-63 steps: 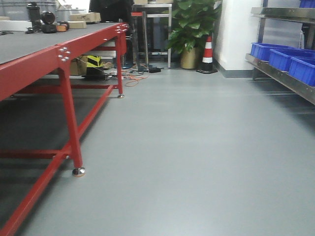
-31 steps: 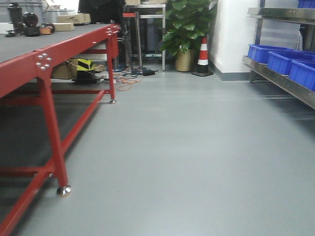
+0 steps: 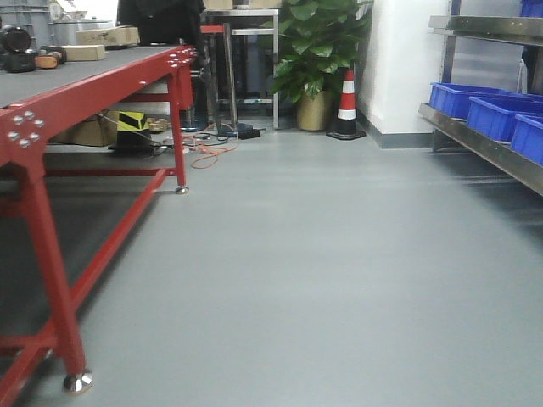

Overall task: Place cylindrical capacitor in blue bin on shelf
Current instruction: 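Drive the base away from the table holding both cylinders, then drive the base up to the shelf of blue bins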

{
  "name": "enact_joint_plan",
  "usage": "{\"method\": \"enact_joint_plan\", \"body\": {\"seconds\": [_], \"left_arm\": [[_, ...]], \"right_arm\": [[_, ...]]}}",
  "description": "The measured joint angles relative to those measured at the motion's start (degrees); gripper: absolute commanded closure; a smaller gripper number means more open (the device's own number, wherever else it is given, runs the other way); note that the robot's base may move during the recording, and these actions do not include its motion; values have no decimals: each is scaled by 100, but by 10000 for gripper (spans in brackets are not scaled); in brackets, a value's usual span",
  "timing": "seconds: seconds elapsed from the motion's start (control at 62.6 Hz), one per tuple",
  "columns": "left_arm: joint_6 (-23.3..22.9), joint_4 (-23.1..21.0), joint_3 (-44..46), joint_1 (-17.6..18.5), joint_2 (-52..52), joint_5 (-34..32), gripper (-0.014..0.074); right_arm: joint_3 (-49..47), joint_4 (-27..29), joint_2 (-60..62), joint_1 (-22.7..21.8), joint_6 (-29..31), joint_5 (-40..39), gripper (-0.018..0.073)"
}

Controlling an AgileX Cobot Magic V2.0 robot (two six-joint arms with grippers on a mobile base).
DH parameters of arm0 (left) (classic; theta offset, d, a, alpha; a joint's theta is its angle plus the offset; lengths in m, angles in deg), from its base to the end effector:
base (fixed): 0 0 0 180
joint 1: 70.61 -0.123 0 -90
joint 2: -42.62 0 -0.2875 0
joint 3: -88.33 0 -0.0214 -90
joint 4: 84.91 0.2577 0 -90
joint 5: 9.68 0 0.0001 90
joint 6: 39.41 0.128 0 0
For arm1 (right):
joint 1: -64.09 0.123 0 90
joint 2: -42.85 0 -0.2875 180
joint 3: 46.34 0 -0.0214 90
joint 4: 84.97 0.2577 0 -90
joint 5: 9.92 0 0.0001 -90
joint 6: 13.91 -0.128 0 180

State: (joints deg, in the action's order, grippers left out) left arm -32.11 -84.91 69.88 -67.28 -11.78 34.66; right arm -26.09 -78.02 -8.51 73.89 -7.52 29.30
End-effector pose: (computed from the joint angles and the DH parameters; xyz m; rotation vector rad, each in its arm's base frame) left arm 0.1861 -0.0108 0.3946 0.1895 2.0368 0.0433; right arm 0.1734 0.0399 0.4041 -0.2329 1.9196 0.1765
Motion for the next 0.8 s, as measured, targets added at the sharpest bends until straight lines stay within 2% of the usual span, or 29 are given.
{"method": "enact_joint_plan", "body": {"seconds": [0.798], "left_arm": [[0,0,0,0,0,-70,708]], "right_arm": [[0,0,0,0,0,0,721]]}}
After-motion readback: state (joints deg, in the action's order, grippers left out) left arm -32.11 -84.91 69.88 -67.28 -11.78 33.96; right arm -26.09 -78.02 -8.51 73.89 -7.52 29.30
